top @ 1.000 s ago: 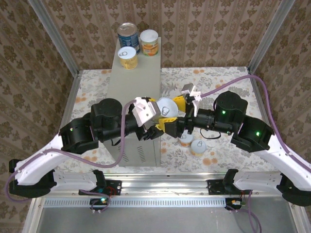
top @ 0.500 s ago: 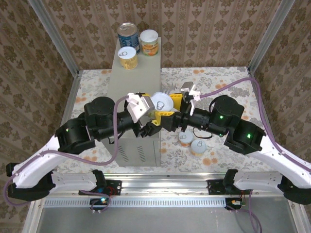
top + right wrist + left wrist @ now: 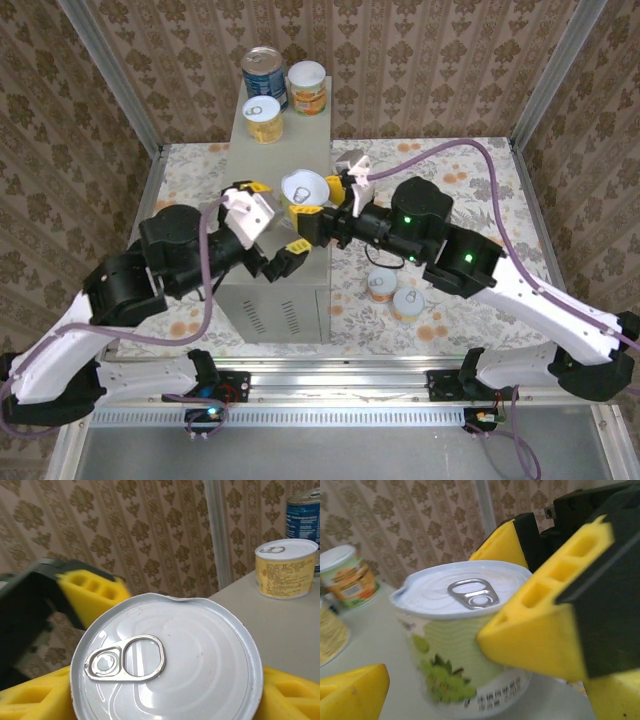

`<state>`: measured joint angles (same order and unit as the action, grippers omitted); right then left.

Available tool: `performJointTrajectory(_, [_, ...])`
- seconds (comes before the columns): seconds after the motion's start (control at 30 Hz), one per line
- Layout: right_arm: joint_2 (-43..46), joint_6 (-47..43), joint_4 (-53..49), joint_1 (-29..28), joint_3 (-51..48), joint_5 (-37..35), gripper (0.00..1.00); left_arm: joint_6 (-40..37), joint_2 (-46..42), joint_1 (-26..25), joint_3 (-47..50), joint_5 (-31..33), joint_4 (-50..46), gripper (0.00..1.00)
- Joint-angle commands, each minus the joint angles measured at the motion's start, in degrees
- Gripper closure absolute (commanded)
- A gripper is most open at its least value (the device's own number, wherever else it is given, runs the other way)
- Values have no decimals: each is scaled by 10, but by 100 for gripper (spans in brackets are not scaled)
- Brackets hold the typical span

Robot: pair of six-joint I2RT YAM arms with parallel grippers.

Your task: Place and organize the canned foods onto the counter

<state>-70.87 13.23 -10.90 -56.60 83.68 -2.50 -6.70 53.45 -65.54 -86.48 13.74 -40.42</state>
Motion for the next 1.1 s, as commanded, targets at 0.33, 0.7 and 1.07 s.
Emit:
performJointTrajectory(0.33, [-104, -66, -26, 44, 96, -54, 28, 13, -108, 5, -19, 130, -101, 0])
performJointTrajectory(0.7, [-176, -118, -30, 61, 144, -104, 22, 6, -100, 5, -12, 131, -100, 0])
performJointTrajectory(1.07, [-162, -125, -32, 62, 125, -122, 6, 3, -97, 5, -2, 126, -87, 0])
